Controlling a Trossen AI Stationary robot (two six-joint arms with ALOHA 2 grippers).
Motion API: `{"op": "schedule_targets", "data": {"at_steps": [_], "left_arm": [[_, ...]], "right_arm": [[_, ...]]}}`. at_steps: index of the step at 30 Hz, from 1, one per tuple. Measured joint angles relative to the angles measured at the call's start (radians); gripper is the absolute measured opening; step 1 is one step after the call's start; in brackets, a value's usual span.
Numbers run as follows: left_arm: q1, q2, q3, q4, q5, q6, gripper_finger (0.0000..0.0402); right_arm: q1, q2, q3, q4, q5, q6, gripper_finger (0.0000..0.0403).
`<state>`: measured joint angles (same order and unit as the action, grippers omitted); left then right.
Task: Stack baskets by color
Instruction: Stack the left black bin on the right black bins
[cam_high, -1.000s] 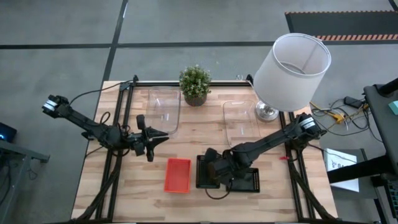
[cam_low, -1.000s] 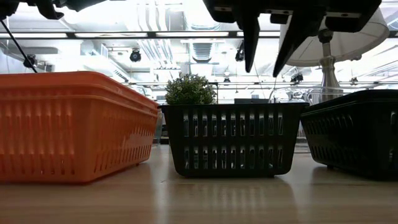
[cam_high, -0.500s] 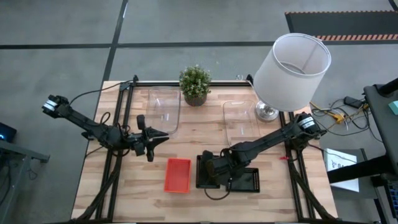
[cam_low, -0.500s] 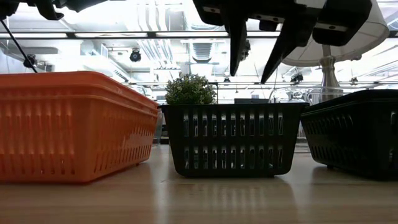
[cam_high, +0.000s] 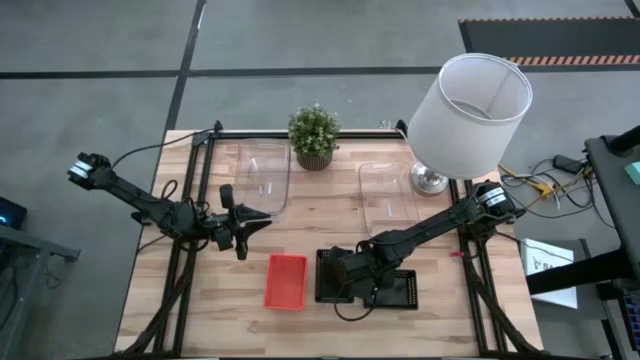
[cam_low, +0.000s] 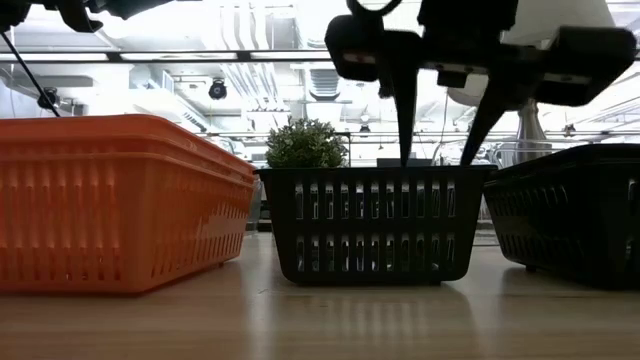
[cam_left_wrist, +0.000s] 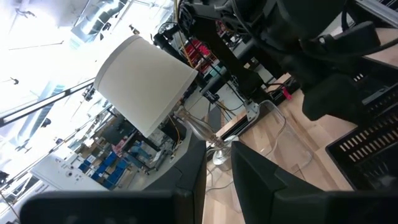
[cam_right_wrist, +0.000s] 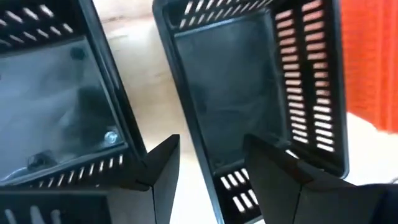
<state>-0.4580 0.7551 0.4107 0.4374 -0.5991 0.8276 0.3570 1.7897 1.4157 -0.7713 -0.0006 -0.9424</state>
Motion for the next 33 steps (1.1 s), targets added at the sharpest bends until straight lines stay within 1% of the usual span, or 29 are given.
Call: {"op": "schedule_targets", "data": {"at_steps": [11,15,19,24,28,33], "left_arm": [[0.000,0.000,0.000,0.000,0.000,0.000,0.0058],[0.000,0.000,0.000,0.000,0.000,0.000,0.0058],[0.000,0.000,0.000,0.000,0.000,0.000,0.0058],[0.000,0.000,0.000,0.000,0.000,0.000,0.0058],[0.000,0.000,-0.001,0.000,0.000,0.000,0.0058],[0.000,0.000,-0.001,0.000,0.000,0.021,0.0058]], "right_arm": [[-0.027,0.000,-0.079,0.109,-0.006,0.000,0.0165],[-0.045,0.000,-0.102,0.154,-0.049,-0.018,0.0153],[-0.063,0.000,-0.106,0.164,-0.065,-0.054,0.0122],[-0.088,0.000,-0.109,0.169,-0.131,-0.068,0.0061],[-0.096,0.000,-0.110,0.170,-0.139,-0.072,0.0018],[-0.096,0.000,-0.110,0.170,-0.138,-0.132,0.0011]]}}
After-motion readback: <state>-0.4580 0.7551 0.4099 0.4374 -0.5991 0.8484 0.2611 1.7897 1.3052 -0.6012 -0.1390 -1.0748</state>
